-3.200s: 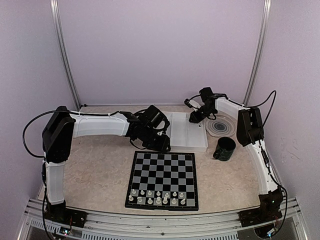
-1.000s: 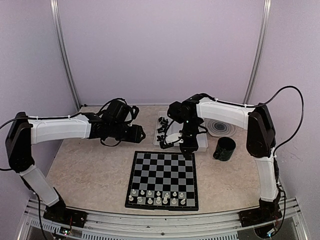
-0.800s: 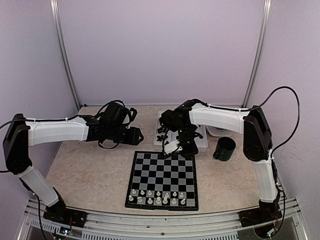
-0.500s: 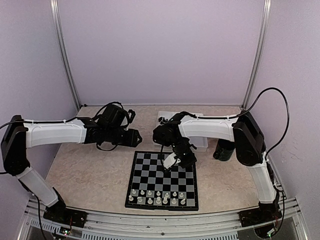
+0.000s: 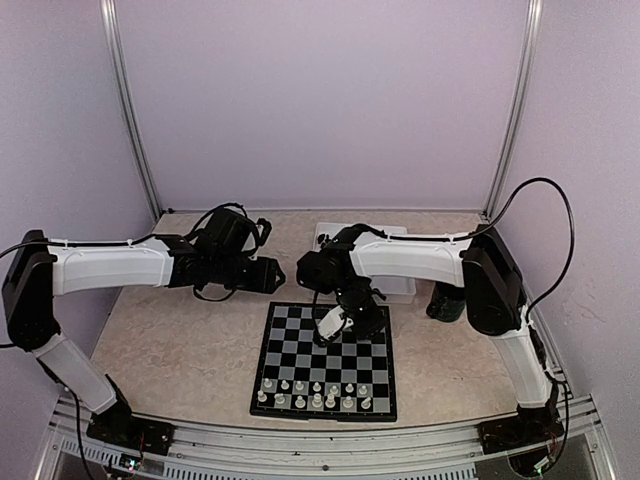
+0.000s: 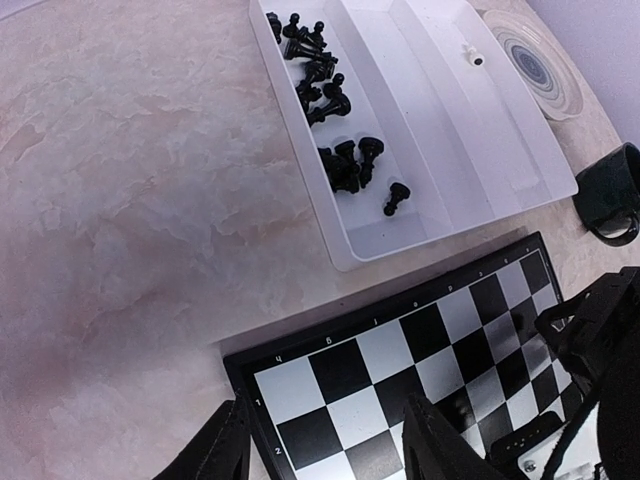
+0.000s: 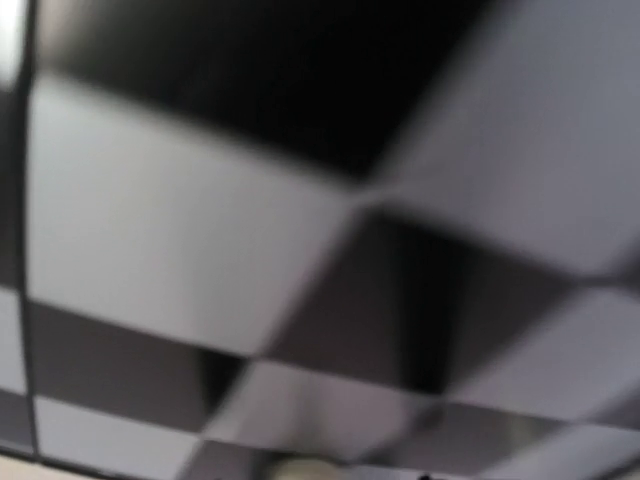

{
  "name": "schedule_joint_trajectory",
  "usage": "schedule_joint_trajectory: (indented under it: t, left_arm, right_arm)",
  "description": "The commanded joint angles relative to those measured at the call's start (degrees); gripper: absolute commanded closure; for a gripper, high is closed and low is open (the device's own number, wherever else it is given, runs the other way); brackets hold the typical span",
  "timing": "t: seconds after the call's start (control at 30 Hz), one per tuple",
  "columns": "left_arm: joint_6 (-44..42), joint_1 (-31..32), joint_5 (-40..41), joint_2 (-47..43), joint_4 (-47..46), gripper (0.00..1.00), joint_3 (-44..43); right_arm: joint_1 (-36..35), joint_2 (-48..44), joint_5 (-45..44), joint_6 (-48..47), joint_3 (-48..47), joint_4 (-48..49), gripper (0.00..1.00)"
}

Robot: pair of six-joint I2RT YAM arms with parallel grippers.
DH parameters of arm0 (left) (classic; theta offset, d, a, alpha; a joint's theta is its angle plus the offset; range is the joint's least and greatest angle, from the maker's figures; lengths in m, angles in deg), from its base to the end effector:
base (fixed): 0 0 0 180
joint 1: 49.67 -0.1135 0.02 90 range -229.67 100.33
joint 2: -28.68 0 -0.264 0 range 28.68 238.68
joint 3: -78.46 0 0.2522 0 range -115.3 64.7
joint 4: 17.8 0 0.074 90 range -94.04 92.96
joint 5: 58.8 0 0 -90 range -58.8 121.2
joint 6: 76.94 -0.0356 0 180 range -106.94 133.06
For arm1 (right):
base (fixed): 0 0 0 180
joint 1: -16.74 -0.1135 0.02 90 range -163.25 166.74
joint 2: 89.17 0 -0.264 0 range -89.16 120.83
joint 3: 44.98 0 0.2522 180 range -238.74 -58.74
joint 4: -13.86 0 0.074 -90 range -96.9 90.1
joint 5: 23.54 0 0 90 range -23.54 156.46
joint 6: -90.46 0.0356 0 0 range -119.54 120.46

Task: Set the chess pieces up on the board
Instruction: Place the pawn on the chessboard, then pick up the pawn from the chessboard.

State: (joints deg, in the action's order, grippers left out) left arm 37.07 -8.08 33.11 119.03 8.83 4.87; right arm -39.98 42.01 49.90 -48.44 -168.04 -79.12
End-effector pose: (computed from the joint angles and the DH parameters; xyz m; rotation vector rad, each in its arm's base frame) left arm 0.2571 -0.2266 0.2295 0.3481 2.3638 -0.5241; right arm 0.2404 0.3478 0.1705 2.3640 -1.7416 0.4457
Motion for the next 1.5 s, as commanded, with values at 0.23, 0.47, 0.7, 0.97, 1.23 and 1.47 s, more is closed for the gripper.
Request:
schedule_joint_trajectory:
  t: [0.23,0.47,0.7,0.97,1.23,1.47]
  left_arm:
    - [0.13,-0.27,-0.91,1.56,-0.41,0.48,-3.0]
    - [0.77,-0.27,-1.56,2.76,-1.04,0.48,-3.9]
    - [1.13,-0.27,-1.56,3.49,-0.84,0.48,-4.84]
    - [1.7,-0.27,-1.56,4.04,-1.08,0.48,-4.77]
    - [1.49,-0.27,-1.56,3.93,-1.08,0.48,-4.46]
    - [1.39,-0.32,-3.31,4.39,-1.15,0.48,-4.41]
  right_arm:
    - [6.08,-10.06,18.02,-2.58,-2.07,2.3,0.53]
    - [14.4,-19.15,34.85,-0.89,17.42,18.91,0.54]
    - [16.13,-24.0,38.1,1.31,29.06,31.32,0.56]
    - [16.13,-22.51,39.27,2.06,31.36,34.27,0.63]
    - [16.15,-21.26,38.63,1.78,30.31,32.98,0.81]
    - [16.12,-20.79,38.15,2.04,30.27,31.87,0.85]
